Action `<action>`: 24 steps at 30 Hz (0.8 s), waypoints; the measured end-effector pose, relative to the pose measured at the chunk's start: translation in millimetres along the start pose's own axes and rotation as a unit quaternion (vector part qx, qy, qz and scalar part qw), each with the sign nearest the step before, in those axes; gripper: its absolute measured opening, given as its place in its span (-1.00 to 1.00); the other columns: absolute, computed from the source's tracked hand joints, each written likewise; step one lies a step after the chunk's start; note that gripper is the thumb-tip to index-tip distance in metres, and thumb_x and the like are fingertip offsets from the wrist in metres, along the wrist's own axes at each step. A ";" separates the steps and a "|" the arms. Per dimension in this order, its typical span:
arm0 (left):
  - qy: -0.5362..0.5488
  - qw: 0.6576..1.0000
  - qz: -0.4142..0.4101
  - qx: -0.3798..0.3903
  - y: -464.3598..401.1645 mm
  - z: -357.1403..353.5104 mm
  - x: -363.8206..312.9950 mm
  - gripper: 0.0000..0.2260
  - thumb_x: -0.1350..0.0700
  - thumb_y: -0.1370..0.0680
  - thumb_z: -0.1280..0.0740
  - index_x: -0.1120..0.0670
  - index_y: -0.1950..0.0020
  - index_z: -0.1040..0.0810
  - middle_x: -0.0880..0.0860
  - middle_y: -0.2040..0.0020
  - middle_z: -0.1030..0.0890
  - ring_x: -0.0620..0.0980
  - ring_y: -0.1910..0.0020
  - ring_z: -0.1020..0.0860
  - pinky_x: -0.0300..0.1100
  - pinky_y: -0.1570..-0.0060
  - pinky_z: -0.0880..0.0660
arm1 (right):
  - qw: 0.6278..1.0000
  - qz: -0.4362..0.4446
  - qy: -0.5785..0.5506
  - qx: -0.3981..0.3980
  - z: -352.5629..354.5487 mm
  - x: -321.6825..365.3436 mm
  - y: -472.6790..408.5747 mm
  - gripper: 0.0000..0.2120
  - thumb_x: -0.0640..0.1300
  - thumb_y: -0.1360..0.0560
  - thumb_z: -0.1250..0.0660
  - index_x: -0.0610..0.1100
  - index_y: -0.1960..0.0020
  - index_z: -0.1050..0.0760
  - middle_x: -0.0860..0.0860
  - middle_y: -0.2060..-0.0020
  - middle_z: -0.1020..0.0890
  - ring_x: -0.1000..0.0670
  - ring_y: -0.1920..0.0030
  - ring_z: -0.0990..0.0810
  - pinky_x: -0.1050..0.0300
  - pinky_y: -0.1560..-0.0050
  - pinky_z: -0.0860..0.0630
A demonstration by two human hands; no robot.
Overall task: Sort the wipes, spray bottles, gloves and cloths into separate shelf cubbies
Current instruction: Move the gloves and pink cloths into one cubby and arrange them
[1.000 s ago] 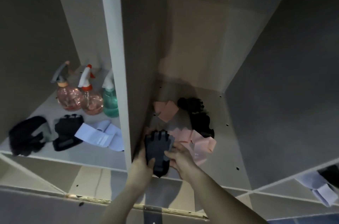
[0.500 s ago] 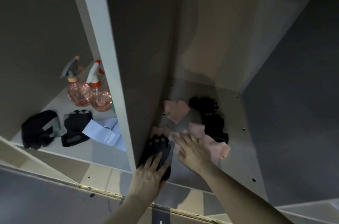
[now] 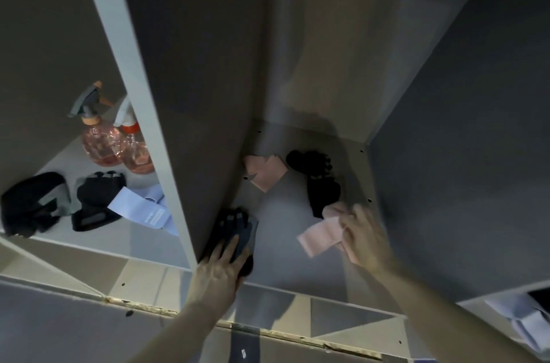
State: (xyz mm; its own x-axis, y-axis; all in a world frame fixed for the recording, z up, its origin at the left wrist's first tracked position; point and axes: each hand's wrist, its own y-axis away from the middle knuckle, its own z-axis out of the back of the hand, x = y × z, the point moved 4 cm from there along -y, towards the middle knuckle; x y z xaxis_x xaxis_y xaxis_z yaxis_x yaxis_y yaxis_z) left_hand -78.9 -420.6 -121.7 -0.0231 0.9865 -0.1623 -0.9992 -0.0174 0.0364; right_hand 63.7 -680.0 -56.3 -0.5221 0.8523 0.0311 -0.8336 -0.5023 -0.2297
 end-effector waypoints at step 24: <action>-0.003 0.996 -0.054 0.072 -11.1 -6.2 -8.6 -0.55 -0.09 -0.59 0.01 -0.25 -0.50 -0.05 -0.06 -0.56 0.16 0.16 -0.55 0.04 0.18 -0.48 0.04 | 0.964 0.047 0.217 0.149 -46.0 -11.5 12.3 -0.50 -0.01 -0.28 -0.19 -0.15 -0.13 -0.61 -0.19 -0.27 -0.54 -0.30 -0.29 -0.44 -0.29 -0.32 -0.18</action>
State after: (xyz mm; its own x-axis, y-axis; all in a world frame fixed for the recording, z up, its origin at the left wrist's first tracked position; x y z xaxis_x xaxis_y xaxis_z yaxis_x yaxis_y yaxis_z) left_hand -67.8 -429.9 -126.9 0.0850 0.9823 -0.1668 -0.9806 0.1121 0.1606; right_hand 67.7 -689.3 -104.3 -0.5277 0.7493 -0.4001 -0.8344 -0.5454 0.0790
